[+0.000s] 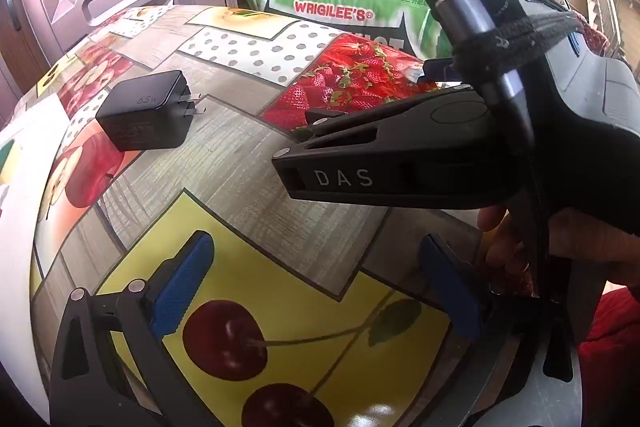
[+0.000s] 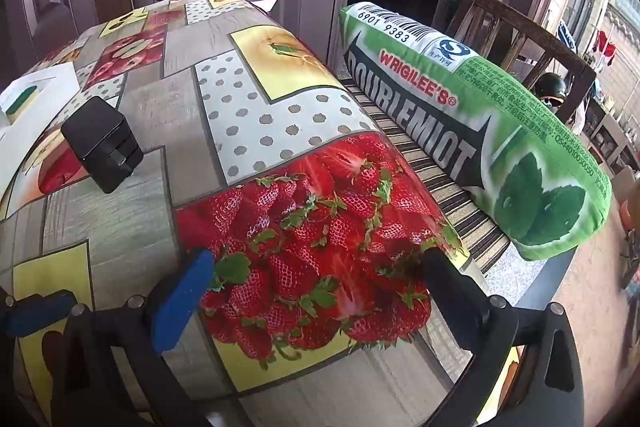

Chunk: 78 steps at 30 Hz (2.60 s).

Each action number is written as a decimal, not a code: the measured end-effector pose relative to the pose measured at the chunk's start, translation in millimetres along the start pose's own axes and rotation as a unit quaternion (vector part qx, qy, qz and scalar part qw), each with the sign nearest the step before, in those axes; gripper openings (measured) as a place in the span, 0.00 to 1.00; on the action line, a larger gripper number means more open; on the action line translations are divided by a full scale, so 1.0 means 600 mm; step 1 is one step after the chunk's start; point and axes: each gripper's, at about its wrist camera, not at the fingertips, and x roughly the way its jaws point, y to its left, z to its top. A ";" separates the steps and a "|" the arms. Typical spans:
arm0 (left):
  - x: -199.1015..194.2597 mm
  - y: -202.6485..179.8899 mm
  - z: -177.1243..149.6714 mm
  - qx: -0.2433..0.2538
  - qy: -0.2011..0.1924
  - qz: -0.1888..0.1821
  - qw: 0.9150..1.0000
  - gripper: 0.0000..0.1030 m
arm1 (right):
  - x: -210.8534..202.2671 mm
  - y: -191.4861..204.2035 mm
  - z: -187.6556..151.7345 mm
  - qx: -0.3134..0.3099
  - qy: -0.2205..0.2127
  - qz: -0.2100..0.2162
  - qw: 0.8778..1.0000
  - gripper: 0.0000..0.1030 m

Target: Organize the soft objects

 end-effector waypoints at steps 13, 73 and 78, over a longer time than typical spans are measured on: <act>-0.001 0.005 -0.001 0.000 0.000 0.001 1.000 0.99 | 0.001 0.006 0.002 -0.007 0.004 -0.004 1.000 1.00; 0.000 -0.001 0.000 0.002 0.000 0.003 1.000 0.99 | -0.002 0.003 -0.001 -0.009 0.002 -0.006 1.000 1.00; 0.000 -0.001 0.000 0.002 0.000 0.003 1.000 0.99 | -0.002 0.004 -0.001 -0.009 0.003 -0.005 1.000 1.00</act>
